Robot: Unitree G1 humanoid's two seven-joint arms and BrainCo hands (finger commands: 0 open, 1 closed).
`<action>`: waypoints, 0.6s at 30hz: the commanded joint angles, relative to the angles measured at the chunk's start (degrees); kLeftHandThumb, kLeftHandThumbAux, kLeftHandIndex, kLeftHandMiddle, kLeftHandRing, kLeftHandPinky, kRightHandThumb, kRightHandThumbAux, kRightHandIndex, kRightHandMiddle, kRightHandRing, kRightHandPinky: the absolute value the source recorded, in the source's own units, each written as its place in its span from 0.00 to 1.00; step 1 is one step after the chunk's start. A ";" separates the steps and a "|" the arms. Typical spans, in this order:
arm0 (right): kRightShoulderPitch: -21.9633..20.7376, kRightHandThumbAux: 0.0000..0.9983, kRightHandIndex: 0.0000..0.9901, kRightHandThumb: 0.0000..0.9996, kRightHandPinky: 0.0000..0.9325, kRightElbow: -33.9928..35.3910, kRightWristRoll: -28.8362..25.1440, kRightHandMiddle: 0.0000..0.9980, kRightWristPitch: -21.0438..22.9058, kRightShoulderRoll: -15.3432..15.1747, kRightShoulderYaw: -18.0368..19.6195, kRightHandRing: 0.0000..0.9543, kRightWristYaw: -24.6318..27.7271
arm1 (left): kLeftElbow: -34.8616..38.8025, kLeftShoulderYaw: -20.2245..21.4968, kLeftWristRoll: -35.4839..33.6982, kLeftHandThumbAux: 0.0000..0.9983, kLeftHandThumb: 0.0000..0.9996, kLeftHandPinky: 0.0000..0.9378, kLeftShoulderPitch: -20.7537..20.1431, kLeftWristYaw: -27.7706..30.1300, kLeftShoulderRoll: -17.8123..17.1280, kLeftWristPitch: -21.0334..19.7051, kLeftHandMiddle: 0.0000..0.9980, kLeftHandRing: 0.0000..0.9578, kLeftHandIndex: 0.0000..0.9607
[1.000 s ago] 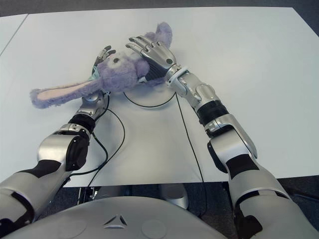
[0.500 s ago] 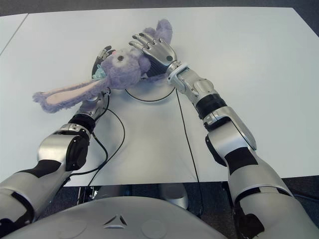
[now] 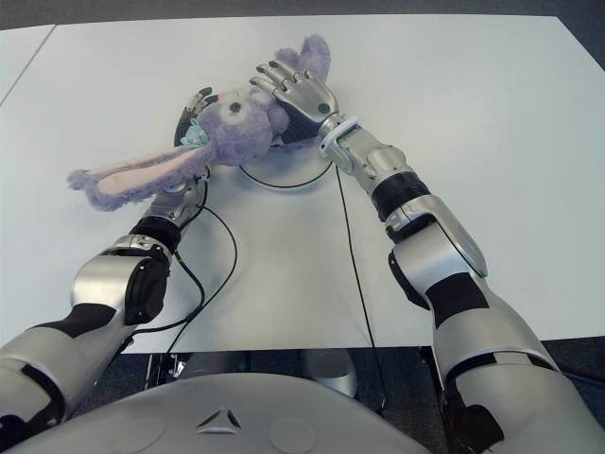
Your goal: Put the doll into the plate.
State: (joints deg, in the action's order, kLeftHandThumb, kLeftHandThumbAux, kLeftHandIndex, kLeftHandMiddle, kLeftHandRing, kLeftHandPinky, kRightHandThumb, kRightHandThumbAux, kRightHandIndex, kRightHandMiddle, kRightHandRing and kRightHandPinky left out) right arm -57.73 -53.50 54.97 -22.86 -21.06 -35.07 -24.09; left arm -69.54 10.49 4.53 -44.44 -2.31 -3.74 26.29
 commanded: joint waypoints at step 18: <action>21.32 0.38 0.00 0.11 0.00 39.86 -4.48 0.00 1.47 -13.04 7.66 0.00 9.61 | -9.26 -0.30 0.82 0.50 0.00 0.13 12.61 -0.05 4.61 -11.72 0.17 0.16 0.13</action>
State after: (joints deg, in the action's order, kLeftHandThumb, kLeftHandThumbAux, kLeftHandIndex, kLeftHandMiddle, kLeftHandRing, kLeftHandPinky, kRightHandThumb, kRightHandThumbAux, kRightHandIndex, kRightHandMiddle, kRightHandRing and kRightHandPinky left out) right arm -50.17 -36.18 53.69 -22.81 -28.47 -31.38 -21.14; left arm -69.40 10.34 4.53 -45.55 -2.31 -2.81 26.24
